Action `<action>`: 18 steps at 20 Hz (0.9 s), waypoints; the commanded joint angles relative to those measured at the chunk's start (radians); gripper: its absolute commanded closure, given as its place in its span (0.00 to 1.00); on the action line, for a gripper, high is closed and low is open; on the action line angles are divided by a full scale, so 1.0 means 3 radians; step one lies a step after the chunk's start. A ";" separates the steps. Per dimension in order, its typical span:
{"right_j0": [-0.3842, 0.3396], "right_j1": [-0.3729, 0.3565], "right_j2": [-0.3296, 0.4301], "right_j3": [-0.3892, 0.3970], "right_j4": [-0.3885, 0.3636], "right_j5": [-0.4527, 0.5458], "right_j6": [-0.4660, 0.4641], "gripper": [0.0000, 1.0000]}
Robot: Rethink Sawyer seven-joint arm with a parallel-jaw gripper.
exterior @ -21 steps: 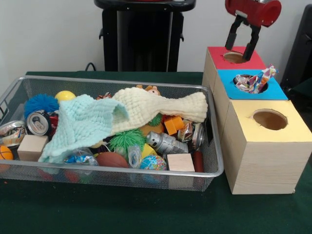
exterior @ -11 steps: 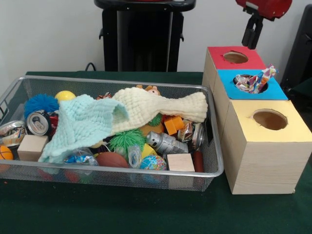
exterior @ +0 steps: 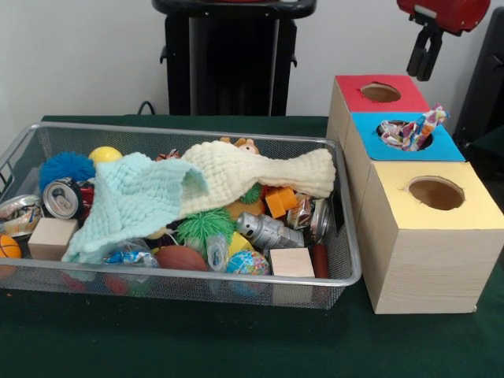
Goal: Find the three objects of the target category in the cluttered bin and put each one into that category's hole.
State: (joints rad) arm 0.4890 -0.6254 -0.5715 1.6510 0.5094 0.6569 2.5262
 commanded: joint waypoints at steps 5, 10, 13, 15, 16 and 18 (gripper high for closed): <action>-0.0054 0.0302 0.0363 0.0220 0.0180 -0.0269 0.0828 1.00; -0.0051 0.0361 0.0379 0.0272 0.0212 -0.0347 0.0818 1.00; -0.0080 0.0353 0.0454 0.0337 0.0271 -0.0372 0.0792 1.00; -0.0064 0.0375 0.0470 0.0348 0.0299 -0.0395 0.0819 1.00; -0.0054 0.0388 0.0471 0.0352 0.0309 -0.0397 0.0832 1.00; -0.0049 0.0401 0.0506 0.0381 0.0356 -0.0436 0.0849 1.00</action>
State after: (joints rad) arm 0.4890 -0.5510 -0.5567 1.6621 0.5580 0.5776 2.5262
